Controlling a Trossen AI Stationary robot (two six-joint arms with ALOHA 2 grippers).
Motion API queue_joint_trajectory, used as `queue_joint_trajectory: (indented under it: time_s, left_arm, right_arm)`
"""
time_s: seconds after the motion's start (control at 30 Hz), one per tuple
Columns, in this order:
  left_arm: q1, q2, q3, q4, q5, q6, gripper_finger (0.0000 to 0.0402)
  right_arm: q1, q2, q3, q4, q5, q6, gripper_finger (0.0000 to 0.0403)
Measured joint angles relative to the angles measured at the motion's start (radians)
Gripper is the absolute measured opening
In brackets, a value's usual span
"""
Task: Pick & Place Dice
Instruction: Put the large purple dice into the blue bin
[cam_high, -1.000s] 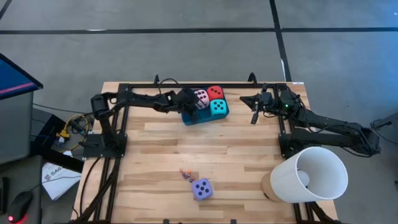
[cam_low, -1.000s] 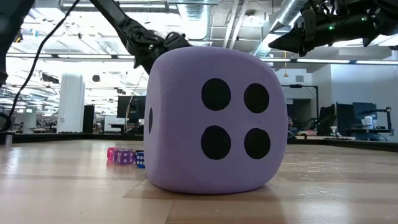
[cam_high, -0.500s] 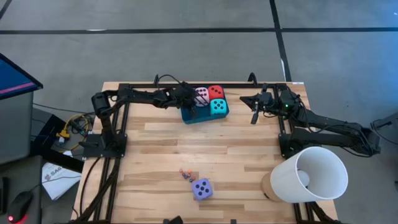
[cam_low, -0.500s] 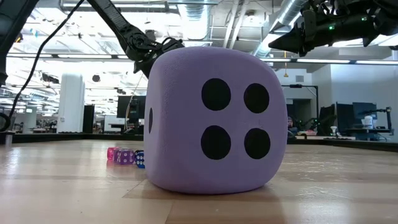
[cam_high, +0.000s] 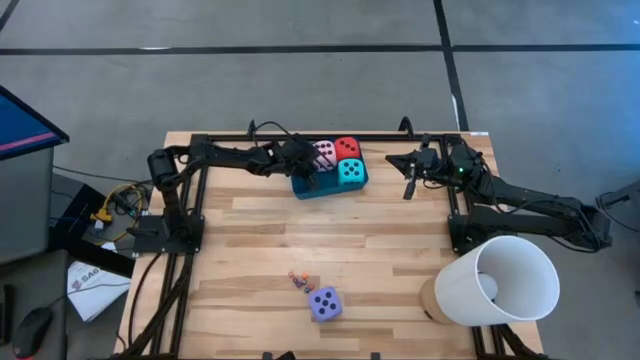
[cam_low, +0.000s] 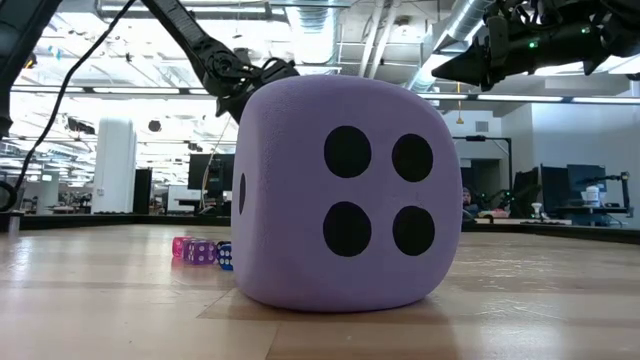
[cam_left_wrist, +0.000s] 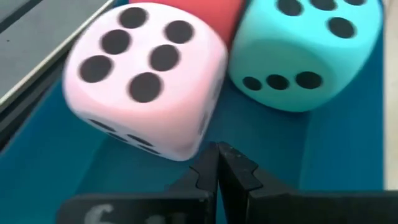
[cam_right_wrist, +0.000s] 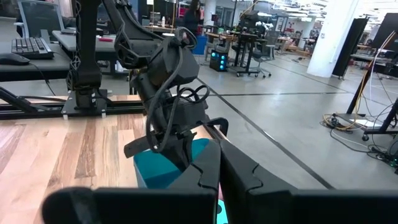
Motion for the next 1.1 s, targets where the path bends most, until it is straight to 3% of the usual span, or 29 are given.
queue_joint_trajectory:
  time_s: [0.27,0.7,1.1]
  left_arm:
    - [-0.048,-0.019,0.002,0.013,0.001,0.002,0.0]
    - [-0.095,-0.231,0.001,-0.023,0.001,0.003,0.0]
    - [-0.19,-0.349,-0.025,-0.071,0.001,0.003,0.0]
  right_arm:
    - [0.0,0.0,0.0,0.0,0.0,0.0,0.0]
    - [0.0,0.0,0.0,-0.004,0.0,0.0,0.0]
    - [0.001,0.0,0.0,-0.004,-0.001,0.0,0.0]
